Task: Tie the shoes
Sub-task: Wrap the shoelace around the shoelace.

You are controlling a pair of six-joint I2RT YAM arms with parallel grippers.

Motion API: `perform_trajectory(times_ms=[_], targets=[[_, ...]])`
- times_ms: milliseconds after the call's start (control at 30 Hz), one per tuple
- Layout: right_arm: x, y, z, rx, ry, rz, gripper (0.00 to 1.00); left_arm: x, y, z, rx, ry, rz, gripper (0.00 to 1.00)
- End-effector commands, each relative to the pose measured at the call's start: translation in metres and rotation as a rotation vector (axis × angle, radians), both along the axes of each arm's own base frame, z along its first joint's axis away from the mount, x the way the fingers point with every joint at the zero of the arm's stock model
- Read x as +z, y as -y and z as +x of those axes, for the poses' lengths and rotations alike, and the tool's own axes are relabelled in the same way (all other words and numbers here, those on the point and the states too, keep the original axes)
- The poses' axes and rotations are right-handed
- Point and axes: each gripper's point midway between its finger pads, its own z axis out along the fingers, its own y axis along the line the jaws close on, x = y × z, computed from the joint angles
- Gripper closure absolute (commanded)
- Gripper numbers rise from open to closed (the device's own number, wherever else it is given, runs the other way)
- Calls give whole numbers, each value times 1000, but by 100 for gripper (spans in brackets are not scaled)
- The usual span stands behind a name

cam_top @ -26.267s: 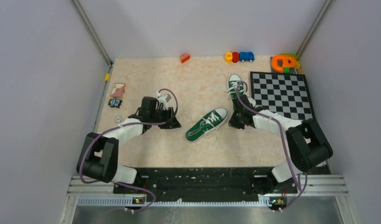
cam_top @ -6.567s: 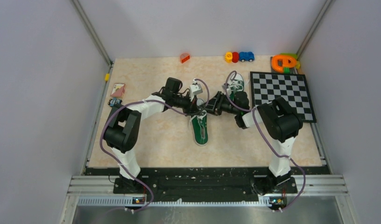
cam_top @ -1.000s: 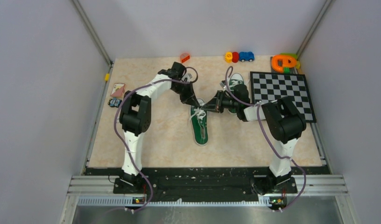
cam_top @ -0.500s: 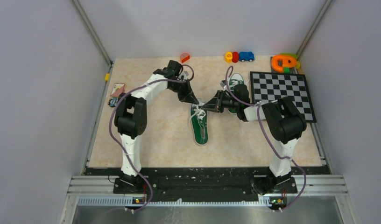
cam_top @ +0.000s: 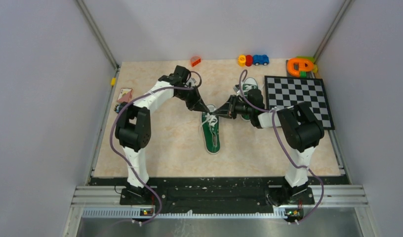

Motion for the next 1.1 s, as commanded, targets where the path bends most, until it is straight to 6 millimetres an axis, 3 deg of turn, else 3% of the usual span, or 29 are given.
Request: perform_trajectory(times_ms=[0,433,833,1067], targets=[[40,0,17,-21,112,42,100,29,0,-4,14,56,-33,100],[42,-1,18,-18,107,46,100,21,23,-26,-60,28,-61,100],[45,-2,18,-18,100,52,100,3,17,-35,-84,71,45,100],[47,-1,17,-22,97,55,100,-5,21,-28,-67,126,21,100]])
